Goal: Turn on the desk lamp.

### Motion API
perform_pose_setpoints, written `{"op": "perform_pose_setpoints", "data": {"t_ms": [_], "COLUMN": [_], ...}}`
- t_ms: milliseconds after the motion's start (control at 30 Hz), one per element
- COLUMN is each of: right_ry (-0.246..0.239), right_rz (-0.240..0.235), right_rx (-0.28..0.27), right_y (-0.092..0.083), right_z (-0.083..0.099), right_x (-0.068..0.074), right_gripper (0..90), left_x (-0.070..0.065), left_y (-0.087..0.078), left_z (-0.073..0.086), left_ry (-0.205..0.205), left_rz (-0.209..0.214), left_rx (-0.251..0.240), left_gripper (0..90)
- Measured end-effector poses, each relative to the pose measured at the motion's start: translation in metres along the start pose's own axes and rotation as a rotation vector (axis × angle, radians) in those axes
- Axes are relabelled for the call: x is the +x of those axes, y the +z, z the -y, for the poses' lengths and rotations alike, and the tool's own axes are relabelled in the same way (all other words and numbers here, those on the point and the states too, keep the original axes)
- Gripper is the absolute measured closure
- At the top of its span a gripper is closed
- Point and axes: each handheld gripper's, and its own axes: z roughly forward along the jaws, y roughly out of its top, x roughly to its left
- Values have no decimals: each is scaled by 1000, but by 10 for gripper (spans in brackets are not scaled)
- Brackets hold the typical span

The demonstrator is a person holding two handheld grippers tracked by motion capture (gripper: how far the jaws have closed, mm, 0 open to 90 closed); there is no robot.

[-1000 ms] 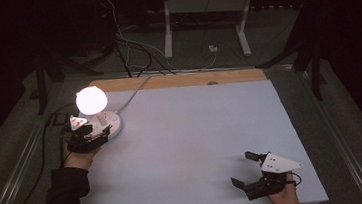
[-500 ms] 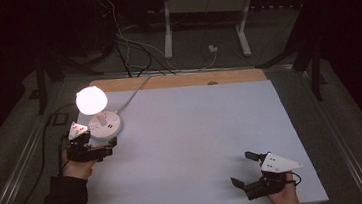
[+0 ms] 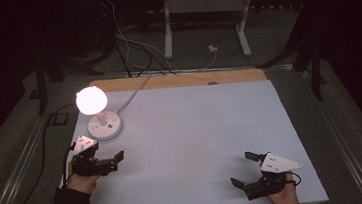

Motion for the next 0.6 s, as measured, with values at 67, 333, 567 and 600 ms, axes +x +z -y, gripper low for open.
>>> {"op": "perform_pose_setpoints", "data": {"t_ms": [67,333,567,600], "right_ry": [0,4,4,3], "right_rz": [0,-2,-2,-1], "right_rx": [0,1,7,8], "right_y": [0,1,1,1], "right_z": [0,0,1,0], "right_x": [0,0,0,0], "right_gripper": [0,0,0,0], "left_x": [-2,-10,-12,-13], "left_y": [-2,-11,-17,-17], "left_z": [3,18,32,34], "left_ry": [6,32,38,42], "left_rz": [8,22,41,44], "left_rx": [5,24,38,34], "left_gripper": [4,4,4,4]}}
